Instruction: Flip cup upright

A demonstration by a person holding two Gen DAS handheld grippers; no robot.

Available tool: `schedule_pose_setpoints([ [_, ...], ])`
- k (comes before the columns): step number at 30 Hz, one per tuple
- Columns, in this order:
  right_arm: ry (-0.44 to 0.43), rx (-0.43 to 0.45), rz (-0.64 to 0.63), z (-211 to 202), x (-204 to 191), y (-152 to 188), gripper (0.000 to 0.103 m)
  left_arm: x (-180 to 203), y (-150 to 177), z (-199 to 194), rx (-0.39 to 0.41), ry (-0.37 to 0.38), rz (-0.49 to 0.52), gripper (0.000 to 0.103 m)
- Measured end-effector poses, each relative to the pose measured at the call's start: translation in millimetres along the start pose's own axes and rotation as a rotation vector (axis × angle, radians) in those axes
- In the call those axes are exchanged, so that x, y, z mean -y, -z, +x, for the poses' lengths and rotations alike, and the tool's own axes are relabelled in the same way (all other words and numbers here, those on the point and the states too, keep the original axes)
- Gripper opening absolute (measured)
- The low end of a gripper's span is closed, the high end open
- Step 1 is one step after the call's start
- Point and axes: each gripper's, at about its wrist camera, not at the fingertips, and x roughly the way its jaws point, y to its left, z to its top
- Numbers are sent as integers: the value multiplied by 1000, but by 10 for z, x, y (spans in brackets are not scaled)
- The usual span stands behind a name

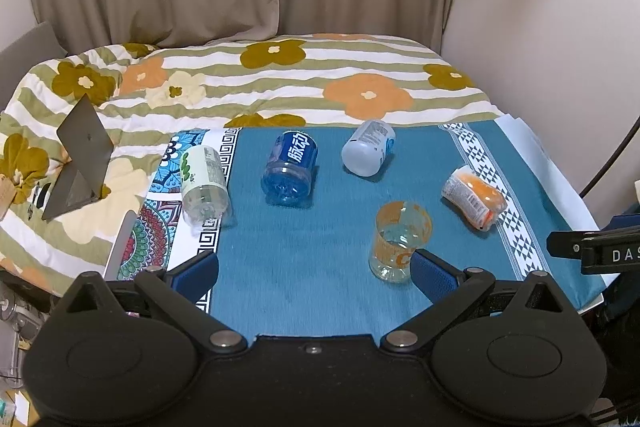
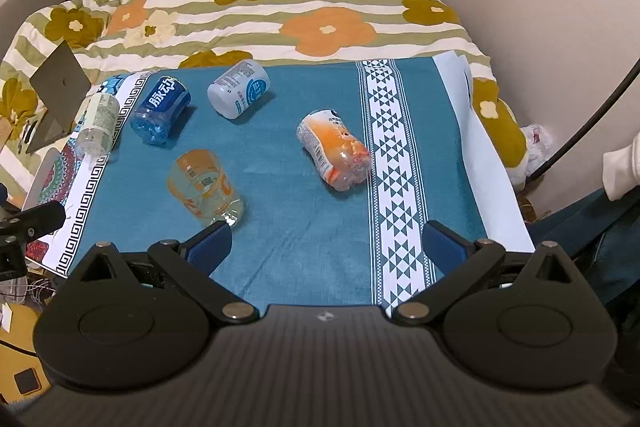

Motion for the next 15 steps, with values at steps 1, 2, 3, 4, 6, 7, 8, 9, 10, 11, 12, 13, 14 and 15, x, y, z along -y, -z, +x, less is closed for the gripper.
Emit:
schedule_pose_setpoints([
  [1,0,0,0,0,0,0,103,0,-3,-1,1,0,0,103],
  [2,0,0,-1,0,0,0,103,0,-5,-1,2,0,0,103],
  [3,0,0,-1,0,0,0,103,-2,-1,-2,2,0,0,103],
  [4,1,-1,-2,2,0,-3,103,-2,-1,-3,3,0,1,103],
  [6,0,0,0,0,-1,0,103,-2,-2,-2,4,0,1,103],
  [7,1,1,0,1,1,-2,103,-1,-3,-2,3,0,1,103],
  [8,0,0,-1,1,-2,0,103,-3,-3,-1,4,0,1,103],
  [9,1,0,0,1,-1,-1,103,-1,-2,-2,4,0,1,103],
  [10,0,0,0,0,-3,-1,103,-2,-2,-1,4,0,1,103],
  [11,0,0,-1,1,-4,-2,103,0,-1,-2,4,0,1,103],
  [12,1,0,-2,1,-4,-1,103,0,-2,-1,4,0,1,103],
  [13,1,1,-1,1,-3,-1,103,0,-1,-2,4,0,2,103],
  [14,0,1,0,1,0,-5,103,-4,-4,1,5,-1,2,103],
  [15,0,0,0,2,-5,-2,103,-4,-10,1,5,-2,3,103],
])
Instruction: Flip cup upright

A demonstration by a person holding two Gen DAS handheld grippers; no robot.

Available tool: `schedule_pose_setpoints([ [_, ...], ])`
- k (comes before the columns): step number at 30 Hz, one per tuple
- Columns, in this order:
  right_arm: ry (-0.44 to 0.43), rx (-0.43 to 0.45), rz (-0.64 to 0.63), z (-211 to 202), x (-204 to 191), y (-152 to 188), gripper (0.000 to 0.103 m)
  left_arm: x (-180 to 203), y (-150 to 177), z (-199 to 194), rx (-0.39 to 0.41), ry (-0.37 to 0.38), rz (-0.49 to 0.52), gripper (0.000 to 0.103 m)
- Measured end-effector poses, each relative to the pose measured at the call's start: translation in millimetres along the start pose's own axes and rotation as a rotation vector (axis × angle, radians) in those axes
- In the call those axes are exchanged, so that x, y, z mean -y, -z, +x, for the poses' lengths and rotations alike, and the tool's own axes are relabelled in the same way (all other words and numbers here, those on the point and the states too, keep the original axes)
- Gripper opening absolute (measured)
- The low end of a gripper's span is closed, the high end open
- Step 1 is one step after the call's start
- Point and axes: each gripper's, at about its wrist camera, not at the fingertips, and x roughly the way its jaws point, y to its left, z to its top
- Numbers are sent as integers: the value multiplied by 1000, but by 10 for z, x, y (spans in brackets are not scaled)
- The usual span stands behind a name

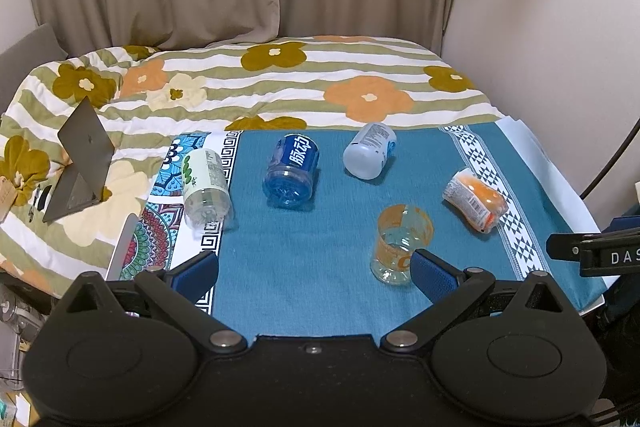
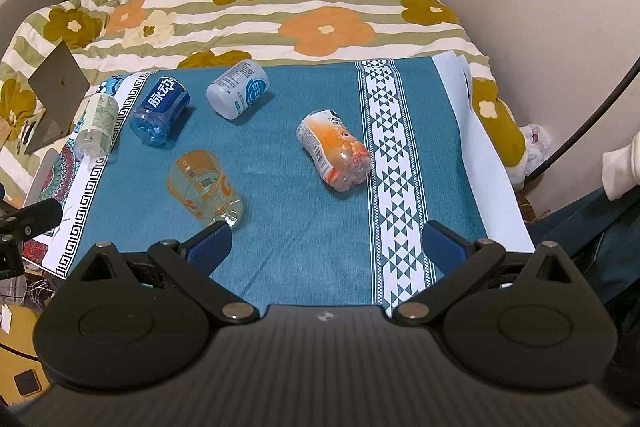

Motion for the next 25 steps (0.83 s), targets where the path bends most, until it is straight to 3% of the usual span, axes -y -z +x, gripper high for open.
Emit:
schedule_pose_setpoints([
  [25,-4,8,-5,-2,6,-13,103,-55,-2,-47,36,-32,-11,103],
])
